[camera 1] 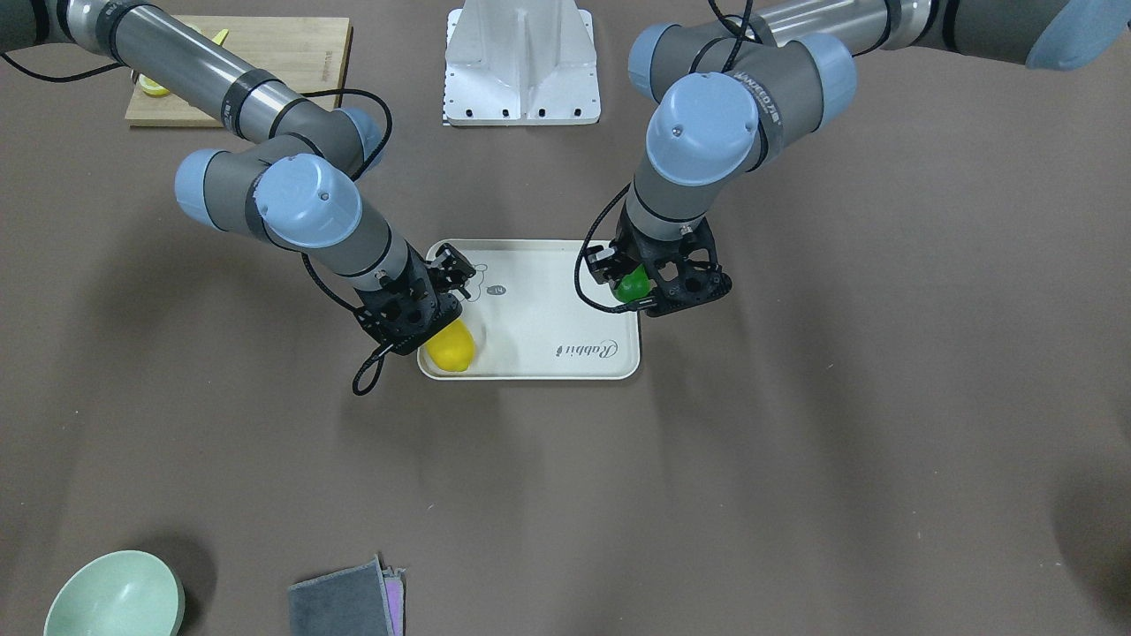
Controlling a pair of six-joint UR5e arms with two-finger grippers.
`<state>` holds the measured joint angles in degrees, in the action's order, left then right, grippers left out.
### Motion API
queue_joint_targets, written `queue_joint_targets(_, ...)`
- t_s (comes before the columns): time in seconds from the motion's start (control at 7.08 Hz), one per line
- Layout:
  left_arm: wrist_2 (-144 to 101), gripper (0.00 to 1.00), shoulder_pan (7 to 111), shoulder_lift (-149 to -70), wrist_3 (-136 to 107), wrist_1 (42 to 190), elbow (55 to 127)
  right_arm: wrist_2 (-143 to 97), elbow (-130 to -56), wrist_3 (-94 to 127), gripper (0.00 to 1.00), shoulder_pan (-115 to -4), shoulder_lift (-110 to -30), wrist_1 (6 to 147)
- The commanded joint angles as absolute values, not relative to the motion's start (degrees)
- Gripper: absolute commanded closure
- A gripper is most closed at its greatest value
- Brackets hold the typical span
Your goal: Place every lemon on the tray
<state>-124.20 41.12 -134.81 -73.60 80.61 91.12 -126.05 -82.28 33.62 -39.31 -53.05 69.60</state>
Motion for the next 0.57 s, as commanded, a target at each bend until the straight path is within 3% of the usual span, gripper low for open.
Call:
queue_joint_targets(0.0,-122.8,1.0,38.9,-135.0,-76.4,84.6,88.4,-126.6,-84.1,33.5,0.01,-43.9,-53.3,70.0)
queue_joint_targets(0.42,-119.8,1.0,36.8,-135.1,-79.4,90.7,83.9,-126.9,-90.3,33.4,0.01,-51.1,-59.3,70.2)
